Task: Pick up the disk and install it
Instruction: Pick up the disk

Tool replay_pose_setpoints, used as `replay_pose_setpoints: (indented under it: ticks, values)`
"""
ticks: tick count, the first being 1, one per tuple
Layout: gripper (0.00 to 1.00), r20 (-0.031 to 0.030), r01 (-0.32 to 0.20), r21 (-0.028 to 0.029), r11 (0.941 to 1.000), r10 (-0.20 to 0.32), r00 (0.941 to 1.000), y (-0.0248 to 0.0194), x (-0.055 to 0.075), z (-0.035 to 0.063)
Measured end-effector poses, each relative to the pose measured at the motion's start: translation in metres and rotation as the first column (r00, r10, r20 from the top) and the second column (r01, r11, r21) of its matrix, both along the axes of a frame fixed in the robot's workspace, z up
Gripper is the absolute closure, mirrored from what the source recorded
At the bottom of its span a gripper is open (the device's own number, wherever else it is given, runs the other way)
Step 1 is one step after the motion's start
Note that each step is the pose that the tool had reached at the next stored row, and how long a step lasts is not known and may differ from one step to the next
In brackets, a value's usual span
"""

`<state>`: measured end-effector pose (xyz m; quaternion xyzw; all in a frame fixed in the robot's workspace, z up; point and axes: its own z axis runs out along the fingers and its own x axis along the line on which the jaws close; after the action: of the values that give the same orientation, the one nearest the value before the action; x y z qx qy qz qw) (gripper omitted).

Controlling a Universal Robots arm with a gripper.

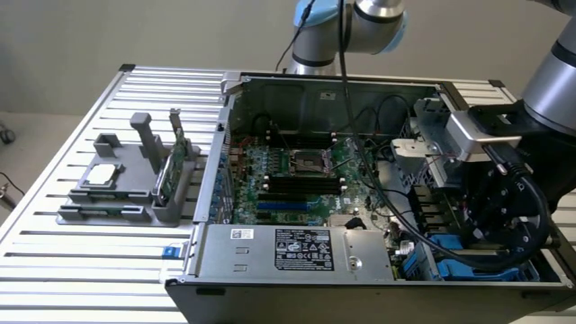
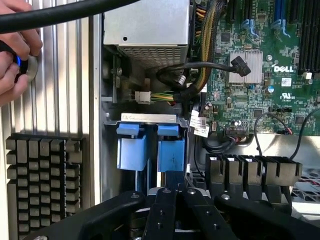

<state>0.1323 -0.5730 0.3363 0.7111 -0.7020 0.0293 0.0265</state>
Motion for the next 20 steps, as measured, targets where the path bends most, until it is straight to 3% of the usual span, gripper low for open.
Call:
replay_pose_setpoints:
  ticks: [3,8,17,20]
  values:
    - [0.89,-0.0005,0.000,-0.0007,1.0000,0.000,1.0000,0.0000,0.000,0.0090]
    - [0.89,-0.0006,0.000,-0.0015,1.0000,0.000,1.0000,0.0002,0.000,0.0158]
    - [0.89,-0.0005,0.000,-0.0017,1.0000,0.000,1.0000,0.0001,0.000,0.0399]
    - [0.89,-0.0005,0.003,-0.0014,1.0000,-0.003,1.0000,0.0001,0.000,0.0424]
